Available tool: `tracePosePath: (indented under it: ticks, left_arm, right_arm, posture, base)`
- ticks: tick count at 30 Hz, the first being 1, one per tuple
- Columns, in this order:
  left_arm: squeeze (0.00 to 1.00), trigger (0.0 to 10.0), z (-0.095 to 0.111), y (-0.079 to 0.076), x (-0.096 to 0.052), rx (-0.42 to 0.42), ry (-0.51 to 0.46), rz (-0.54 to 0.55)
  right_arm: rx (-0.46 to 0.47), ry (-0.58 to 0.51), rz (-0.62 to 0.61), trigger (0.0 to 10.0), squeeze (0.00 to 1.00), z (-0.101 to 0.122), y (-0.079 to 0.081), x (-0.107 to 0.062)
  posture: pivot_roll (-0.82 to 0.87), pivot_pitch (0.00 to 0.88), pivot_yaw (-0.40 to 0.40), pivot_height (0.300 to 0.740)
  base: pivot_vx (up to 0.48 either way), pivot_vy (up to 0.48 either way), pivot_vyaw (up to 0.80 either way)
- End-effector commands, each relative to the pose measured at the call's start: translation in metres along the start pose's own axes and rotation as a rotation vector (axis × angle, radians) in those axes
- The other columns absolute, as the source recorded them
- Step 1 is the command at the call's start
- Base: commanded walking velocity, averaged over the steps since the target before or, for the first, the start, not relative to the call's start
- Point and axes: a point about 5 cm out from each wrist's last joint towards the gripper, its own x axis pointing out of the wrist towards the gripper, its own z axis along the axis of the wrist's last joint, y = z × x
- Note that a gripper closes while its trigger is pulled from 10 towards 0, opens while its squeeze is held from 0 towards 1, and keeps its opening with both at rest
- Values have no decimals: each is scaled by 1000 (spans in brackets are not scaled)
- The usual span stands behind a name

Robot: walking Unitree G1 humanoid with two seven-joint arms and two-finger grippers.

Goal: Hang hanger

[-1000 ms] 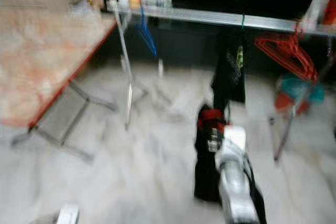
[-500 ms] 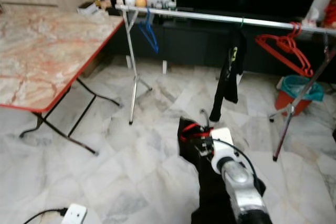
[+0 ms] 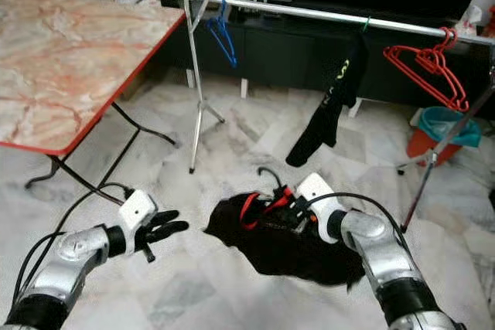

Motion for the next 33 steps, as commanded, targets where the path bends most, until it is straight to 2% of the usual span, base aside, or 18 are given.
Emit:
tracePosePath:
  ticks: [1, 2, 4, 5, 11, 14, 17, 18, 21, 23, 24, 27, 29, 33]
  left_arm:
    - [0, 10000, 17, 2, 3, 49, -26, -34]
    - [0, 10000, 26, 8, 6, 54, -68, 21]
    - [0, 10000, 31, 11, 8, 45, -91, 48]
    - [0, 10000, 40, 13, 10, 38, -130, 70]
    - [0, 10000, 60, 7, 15, 51, -184, 34]
    - [0, 10000, 66, -7, 17, 53, -167, -100]
    - [0, 10000, 66, -15, 16, 58, -152, -165]
    - [0, 10000, 65, -20, 13, 68, -125, -220]
    - [0, 10000, 61, -25, 11, 92, -65, -269]
    - [0, 10000, 56, -26, 9, 135, -13, -282]
    - [0, 10000, 51, -24, 10, 188, 37, -260]
    - [0, 10000, 50, -20, 11, 195, 33, -218]
    - [0, 10000, 53, -19, 12, 231, 34, -204]
    - [0, 10000, 61, -20, 16, 264, -14, -203]
  right_arm:
    - [-44, -53, 88, 10000, 0, 15, 4, -1]
    - [-61, -54, 159, 10000, 0, 14, 11, -3]
    - [-69, -51, 185, 10000, 0, 13, 13, -4]
    - [-73, -50, 215, 10000, 0, 11, 17, -5]
    - [-60, -40, 260, 10000, 0, 7, 22, -6]
    - [-63, -33, 273, 10000, 0, 6, 23, -7]
    - [-60, -40, 269, 10000, 0, 6, 23, -6]
    - [-60, -50, 266, 10000, 0, 8, 23, -6]
    - [-66, -73, 268, 10000, 0, 13, 23, -4]
    - [-67, -98, 272, 10000, 0, 18, 22, -4]
    - [-70, -132, 283, 10000, 0, 24, 22, -4]
    - [-75, -149, 292, 10000, 0, 29, 22, -4]
    - [-84, -146, 299, 10000, 0, 30, 22, -4]
    - [-88, -166, 349, 10000, 0, 34, 26, -2]
  posture:
    - [89, 0, -50, 740]
    - [92, 0, -50, 740]
    - [92, 0, -50, 740]
    - [92, 0, -50, 740]
    - [92, 0, -49, 740]
    - [88, 0, -44, 740]
    - [89, 0, -44, 740]
    - [93, 0, -41, 740]
    - [93, 0, -36, 740]
    - [93, 0, -33, 740]
    - [94, 0, -31, 740]
    - [92, 0, -29, 740]
    - [91, 0, -28, 740]
    - [93, 0, -24, 740]
  base:
    - [0, 0, 0]
    - [0, 0, 0]
    - [0, 0, 0]
    - [0, 0, 0]
    - [0, 0, 0]
    - [0, 0, 0]
    - [0, 0, 0]
    - [0, 0, 0]
    - [0, 0, 0]
    - [0, 0, 0]
    - [0, 0, 0]
    - [0, 0, 0]
    - [0, 0, 0]
    - [0, 0, 0]
